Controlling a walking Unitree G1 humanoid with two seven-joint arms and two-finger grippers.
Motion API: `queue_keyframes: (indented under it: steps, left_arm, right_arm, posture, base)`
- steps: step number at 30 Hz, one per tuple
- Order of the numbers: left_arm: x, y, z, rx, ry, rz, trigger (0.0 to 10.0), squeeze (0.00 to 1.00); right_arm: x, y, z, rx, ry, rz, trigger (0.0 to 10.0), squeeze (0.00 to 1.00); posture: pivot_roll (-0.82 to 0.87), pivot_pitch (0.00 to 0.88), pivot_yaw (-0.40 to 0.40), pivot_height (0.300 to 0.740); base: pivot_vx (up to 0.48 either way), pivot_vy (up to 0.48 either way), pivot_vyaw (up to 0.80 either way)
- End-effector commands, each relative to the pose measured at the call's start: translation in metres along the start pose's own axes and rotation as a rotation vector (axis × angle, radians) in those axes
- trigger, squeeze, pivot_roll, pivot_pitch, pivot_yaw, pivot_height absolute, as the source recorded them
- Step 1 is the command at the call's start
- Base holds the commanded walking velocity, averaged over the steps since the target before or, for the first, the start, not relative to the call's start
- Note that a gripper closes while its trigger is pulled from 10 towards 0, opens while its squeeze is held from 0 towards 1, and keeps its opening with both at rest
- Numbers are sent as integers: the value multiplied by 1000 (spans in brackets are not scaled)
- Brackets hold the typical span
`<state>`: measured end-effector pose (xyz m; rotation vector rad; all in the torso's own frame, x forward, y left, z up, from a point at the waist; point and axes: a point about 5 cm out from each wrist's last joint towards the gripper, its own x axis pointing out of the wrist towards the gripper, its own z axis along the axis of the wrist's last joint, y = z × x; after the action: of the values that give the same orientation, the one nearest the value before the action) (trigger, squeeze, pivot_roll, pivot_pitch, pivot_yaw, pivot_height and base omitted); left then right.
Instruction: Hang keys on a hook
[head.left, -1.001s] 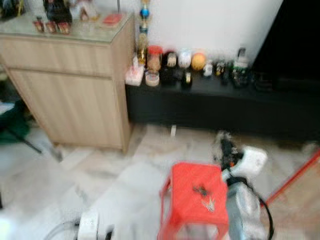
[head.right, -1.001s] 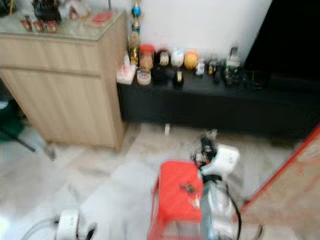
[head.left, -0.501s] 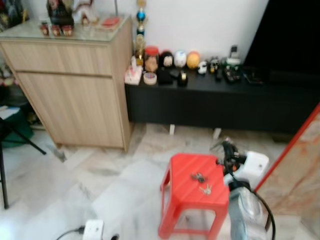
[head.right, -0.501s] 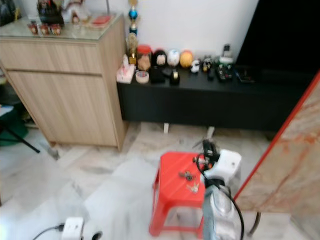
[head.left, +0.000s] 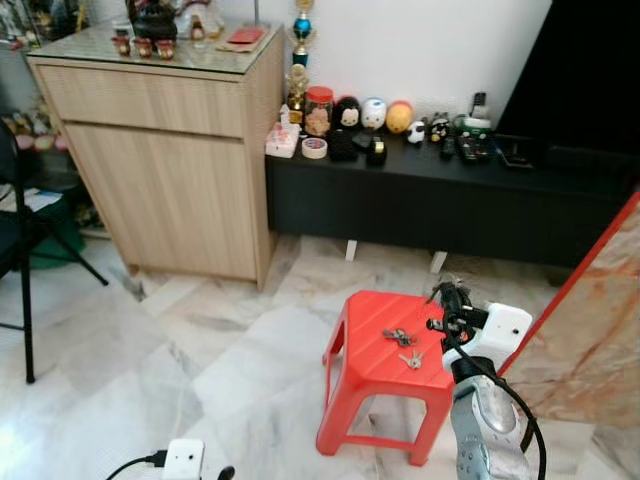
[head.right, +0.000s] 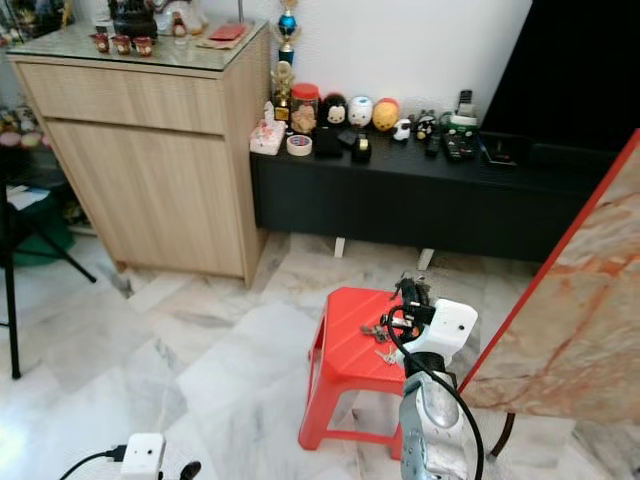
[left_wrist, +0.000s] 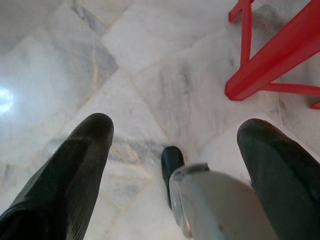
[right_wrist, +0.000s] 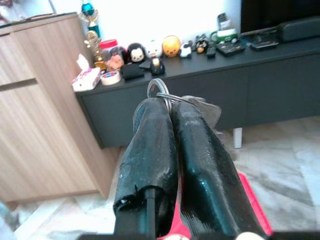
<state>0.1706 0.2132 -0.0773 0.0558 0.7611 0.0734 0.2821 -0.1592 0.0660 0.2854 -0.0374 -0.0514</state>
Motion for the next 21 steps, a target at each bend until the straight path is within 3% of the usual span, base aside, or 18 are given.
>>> queue_keyframes:
  steps: [1,5,10,14,15,16,18,21]
  left_arm:
    - [0,-4,-1,-8,11,-9,10000,0]
    - [1,-5,-1,-9,15,-9,10000,0]
    - [1,-4,-1,-11,17,-5,10000,0]
    - [2,-3,1,-16,18,-4,10000,0]
    - [2,-2,1,-17,18,-2,10000,0]
    - [2,-2,1,-17,18,-2,10000,0]
    - [2,0,2,-19,19,4,10000,0]
    - [2,2,3,-20,19,6,10000,0]
  right_arm:
    - [3,-2,4,-5,-11,-8,10000,0]
    - [2,-13,-9,-47,63,-46,10000,0]
    - [-4,-39,-39,-108,258,-180,10000,0]
    - [-26,-50,-73,-185,465,-173,10000,0]
    - [-38,-54,-86,-169,543,-187,10000,0]
    - [-38,-54,-86,-169,543,-187,10000,0]
    - [-61,-62,-105,-157,668,-232,10000,0]
    - [-82,-66,-119,-117,759,-273,10000,0]
  posture:
    - [-16,0,-90,740]
    - [-15,0,-91,740]
    - [-13,0,-87,740]
    - [-14,0,-80,740]
    - [-12,0,-79,740]
    - [-12,0,-79,740]
    - [0,0,-75,740]
    - [-4,0,-67,740]
  base:
    - [0,0,0]
    - [0,0,0]
    - [0,0,0]
    - [0,0,0]
    - [0,0,0]
    - [0,0,0]
    - [0,0,0]
    - [0,0,0]
